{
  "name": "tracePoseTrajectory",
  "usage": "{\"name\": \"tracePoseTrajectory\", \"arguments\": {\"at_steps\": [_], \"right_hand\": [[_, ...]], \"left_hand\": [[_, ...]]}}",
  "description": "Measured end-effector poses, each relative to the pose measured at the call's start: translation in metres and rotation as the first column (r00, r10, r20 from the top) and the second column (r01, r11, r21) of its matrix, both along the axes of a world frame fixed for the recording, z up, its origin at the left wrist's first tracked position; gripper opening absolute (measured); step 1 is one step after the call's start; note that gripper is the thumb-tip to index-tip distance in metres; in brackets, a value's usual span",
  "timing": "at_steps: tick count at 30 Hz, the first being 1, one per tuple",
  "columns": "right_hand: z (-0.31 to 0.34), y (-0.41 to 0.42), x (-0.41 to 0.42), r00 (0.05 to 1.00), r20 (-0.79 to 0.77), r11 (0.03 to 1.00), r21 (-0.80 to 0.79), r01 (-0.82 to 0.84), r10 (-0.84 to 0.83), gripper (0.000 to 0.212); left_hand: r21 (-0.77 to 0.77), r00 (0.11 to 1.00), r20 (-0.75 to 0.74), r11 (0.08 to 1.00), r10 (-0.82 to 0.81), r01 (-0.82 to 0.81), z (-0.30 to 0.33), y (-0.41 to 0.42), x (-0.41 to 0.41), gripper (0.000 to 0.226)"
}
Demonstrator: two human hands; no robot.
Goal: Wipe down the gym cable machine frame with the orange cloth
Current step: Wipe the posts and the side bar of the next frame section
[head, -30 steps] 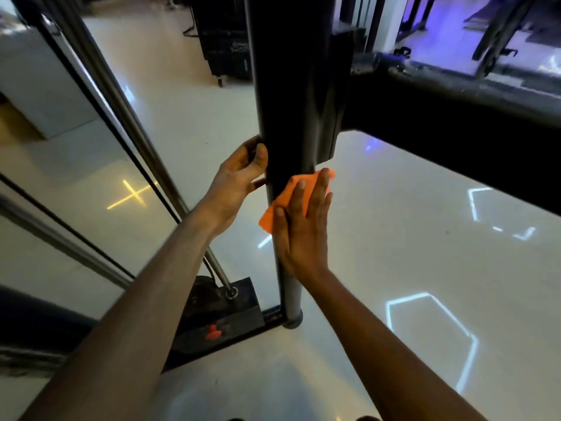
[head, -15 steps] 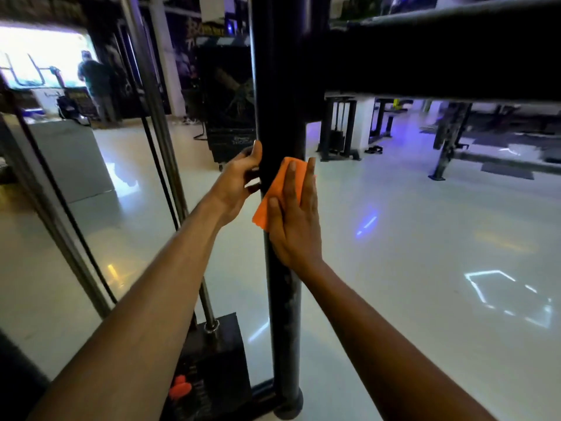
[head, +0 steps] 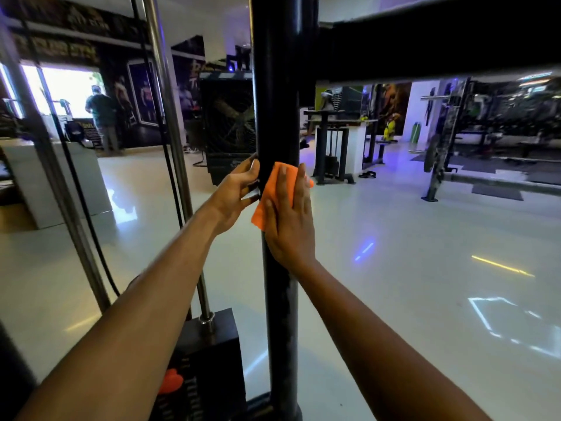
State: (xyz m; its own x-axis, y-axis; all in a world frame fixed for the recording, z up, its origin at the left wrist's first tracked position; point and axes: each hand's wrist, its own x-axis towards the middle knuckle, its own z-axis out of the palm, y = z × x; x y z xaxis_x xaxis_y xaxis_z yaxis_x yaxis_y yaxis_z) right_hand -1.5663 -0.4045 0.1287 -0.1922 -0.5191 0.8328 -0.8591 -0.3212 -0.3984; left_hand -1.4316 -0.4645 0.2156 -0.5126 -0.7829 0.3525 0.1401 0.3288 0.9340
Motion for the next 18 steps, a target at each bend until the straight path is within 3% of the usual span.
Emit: {"name": "tracePoseTrajectory", "arguments": {"at_steps": [6, 14, 18], "right_hand": [[-0.105, 0.02, -0.009, 0.995, -0.1, 0.984, 0.173, 0.037, -0.02, 0.087], [-0.063, 0.0, -0.002, 0.999, 0.011, 0.998, 0.064, 0.029, -0.03, 0.077], [-0.131, 0.012, -0.007, 0.999, -0.031, 0.989, 0.143, 0.041, -0.037, 0.082]], "left_hand": [[-0.045, 0.999, 0.049, 0.999, 0.008, -0.006, -0.015, -0.007, -0.001, 0.05], [-0.058, 0.997, 0.068, 0.998, 0.044, -0.04, -0.053, -0.005, -0.004, 0.06], [-0.018, 0.993, 0.103, 0.998, 0.06, -0.058, -0.074, -0.006, -0.007, 0.061]]}}
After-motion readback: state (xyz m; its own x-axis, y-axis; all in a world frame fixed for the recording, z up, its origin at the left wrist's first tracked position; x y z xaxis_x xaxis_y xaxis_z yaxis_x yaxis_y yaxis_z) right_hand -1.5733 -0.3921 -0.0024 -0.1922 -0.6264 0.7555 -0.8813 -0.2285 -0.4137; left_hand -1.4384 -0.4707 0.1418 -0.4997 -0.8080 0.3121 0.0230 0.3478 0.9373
